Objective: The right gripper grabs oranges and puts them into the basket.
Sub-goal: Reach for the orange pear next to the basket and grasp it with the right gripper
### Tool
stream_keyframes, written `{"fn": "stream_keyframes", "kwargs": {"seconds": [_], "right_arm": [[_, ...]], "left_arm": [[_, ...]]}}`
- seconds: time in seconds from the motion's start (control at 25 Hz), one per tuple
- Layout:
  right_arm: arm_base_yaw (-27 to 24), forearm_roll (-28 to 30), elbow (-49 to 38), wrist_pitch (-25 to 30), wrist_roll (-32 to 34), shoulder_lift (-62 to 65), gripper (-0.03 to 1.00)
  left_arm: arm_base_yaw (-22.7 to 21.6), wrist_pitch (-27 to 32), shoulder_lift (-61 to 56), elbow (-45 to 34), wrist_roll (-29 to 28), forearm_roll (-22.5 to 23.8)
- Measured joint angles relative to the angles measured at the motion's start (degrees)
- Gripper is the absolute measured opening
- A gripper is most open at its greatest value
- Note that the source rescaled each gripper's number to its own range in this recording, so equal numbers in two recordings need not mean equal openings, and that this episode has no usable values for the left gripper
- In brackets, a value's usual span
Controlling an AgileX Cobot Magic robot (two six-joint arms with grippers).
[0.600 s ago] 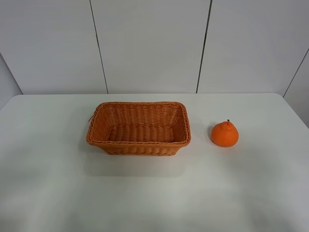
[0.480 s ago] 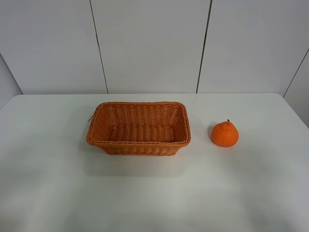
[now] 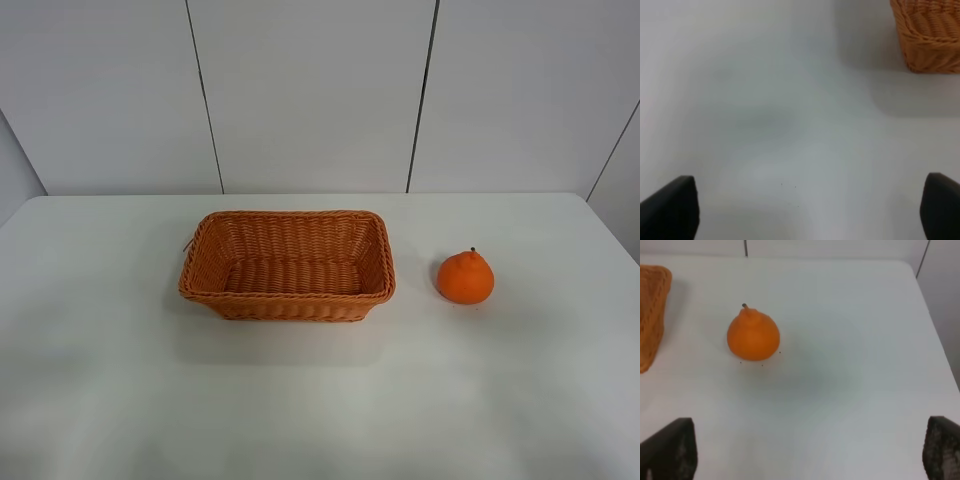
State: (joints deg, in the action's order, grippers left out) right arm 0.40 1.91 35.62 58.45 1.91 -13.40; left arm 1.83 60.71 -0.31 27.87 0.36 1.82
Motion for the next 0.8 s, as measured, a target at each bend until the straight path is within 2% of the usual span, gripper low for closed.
{"fn": "stream_keyframes", "kwargs": {"seconds": [0.52,0.8], "right_arm": [[0.0,0.1,25.4,-0.4,-1.9,-61.0,1.00],[1.0,-1.9,43.6,2.6,-5.4,-86.4,1.00]], "left_arm": [[0.0,0.0,0.0,0.0,0.0,0.0],[0.0,0.0,0.0,0.0,0.0,0.0]]}}
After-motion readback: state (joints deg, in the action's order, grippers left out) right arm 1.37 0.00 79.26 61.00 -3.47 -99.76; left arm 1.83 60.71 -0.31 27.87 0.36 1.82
